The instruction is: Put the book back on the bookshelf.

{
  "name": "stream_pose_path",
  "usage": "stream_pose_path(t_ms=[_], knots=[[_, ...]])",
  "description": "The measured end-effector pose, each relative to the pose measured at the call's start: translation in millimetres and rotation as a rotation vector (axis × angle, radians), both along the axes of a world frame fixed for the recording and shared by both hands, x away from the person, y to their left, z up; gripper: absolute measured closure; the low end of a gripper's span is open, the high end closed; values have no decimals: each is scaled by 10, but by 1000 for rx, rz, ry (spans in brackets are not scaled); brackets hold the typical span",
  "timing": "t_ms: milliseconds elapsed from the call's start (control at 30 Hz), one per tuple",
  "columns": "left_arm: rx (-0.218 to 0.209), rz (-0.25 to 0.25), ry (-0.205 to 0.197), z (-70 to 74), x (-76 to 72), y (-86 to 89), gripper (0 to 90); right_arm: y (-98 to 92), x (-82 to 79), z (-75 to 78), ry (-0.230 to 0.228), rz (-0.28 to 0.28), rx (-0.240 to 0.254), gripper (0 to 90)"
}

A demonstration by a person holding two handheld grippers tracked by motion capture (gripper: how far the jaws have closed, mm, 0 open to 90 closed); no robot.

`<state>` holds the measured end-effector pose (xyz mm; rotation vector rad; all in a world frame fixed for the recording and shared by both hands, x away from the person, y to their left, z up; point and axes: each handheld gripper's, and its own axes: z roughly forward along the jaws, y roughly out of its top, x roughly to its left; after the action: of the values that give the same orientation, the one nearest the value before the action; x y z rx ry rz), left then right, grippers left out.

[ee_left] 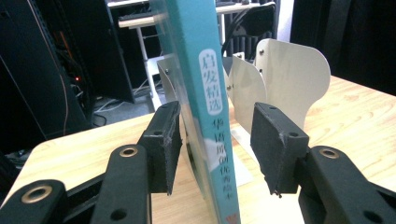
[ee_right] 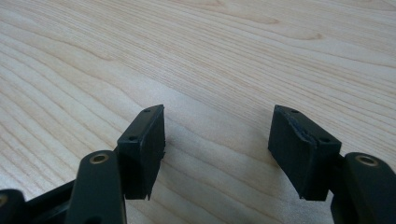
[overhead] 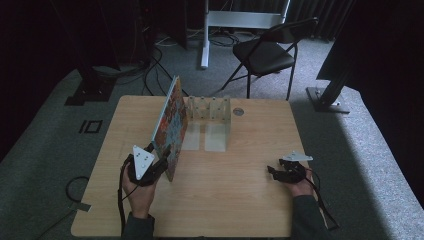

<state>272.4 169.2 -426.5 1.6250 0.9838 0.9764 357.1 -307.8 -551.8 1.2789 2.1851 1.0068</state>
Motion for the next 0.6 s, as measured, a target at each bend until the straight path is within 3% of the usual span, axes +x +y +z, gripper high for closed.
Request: stream_pose_path(t_ms=[200, 333, 600], knots=[[19, -16, 14, -12, -67, 11, 528, 0, -1, 0, 0, -1, 0, 360], [29, -13, -8, -37, -168, 29, 530, 1, -1, 0, 0, -1, 0, 360], [36, -5, -1, -75, -275, 83, 531, 0, -1, 0, 0, -1, 0, 360]])
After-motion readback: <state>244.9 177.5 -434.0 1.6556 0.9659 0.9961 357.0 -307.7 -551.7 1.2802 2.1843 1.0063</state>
